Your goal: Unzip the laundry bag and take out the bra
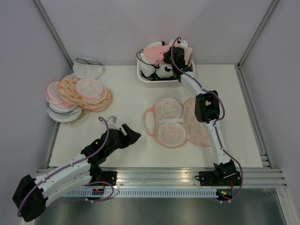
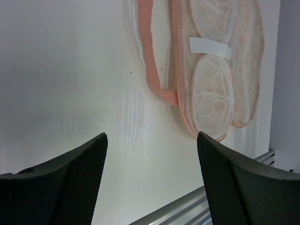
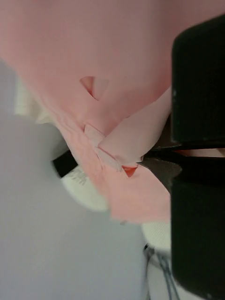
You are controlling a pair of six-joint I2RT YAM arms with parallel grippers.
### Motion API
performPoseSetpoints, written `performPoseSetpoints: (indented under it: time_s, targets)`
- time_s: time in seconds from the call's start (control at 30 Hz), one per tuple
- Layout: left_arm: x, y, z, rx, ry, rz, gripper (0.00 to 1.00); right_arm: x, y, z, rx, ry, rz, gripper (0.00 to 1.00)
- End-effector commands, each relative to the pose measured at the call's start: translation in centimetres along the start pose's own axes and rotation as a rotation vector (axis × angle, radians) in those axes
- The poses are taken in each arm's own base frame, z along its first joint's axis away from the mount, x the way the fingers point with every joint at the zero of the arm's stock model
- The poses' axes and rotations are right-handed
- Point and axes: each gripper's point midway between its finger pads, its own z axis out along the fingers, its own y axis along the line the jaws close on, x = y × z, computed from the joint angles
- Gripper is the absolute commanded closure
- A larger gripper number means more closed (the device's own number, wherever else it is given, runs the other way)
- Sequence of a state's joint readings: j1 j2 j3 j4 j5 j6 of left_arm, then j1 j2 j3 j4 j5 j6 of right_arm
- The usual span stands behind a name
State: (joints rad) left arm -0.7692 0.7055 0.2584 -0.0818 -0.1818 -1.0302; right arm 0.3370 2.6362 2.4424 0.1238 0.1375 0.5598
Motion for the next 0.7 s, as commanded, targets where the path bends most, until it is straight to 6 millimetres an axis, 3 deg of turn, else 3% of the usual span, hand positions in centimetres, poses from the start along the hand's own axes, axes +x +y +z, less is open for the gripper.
performPoseSetpoints:
  time_s: [0.0,0.17,0.37,0.4,0.47,0.5,0.57,0.6,0.63,0.67]
  targets:
    - [-0.5,0.4,-0.3,-0.019,-0.017,0.031,0.19,5.4,-4.5,-1.3,0.176,0.146,-0.018,1.00]
    - [-0.6,0.5,-0.1,-0.023,-0.019,0.029,0.18,4.8,-4.5,-2.6,0.167,0.144,-0.041,0.99]
    - [-0.3,0.4,0.1,-0.017,-0.003,0.024,0.18,0.3,-1.5,-3.4,0.069,0.098,-0.063,0.81]
    - [-0.3,0.3,0.0,-0.011,-0.006,0.020,0.18,-1.2,-0.6,-3.9,0.048,0.081,-0.070,0.65]
    - [-0.4,0.4,-0.1,-0.012,-0.008,0.021,0.18,-2.8,0.3,-4.5,0.030,0.066,-0.080,0.49]
    - [-0.4,0.5,-0.1,-0.016,-0.011,0.023,0.18,-4.4,1.1,-5.2,0.023,0.056,-0.091,0.36]
    - [-0.7,0.3,-0.3,-0.007,-0.022,0.020,0.18,-5.9,1.2,-5.9,0.056,0.043,-0.099,0.22]
    - [-0.8,0.3,-0.4,-0.009,-0.028,0.021,0.18,-7.9,2.1,-6.8,0.055,0.017,-0.099,0.10]
    - [-0.9,0.2,-0.6,-0.003,-0.032,0.021,0.18,-7.7,1.1,-7.5,0.113,0.052,-0.119,0.04]
    - [-1.0,0.1,-0.7,0.000,-0.035,0.022,0.18,-9.3,1.5,-8.7,0.131,0.042,-0.118,0.02]
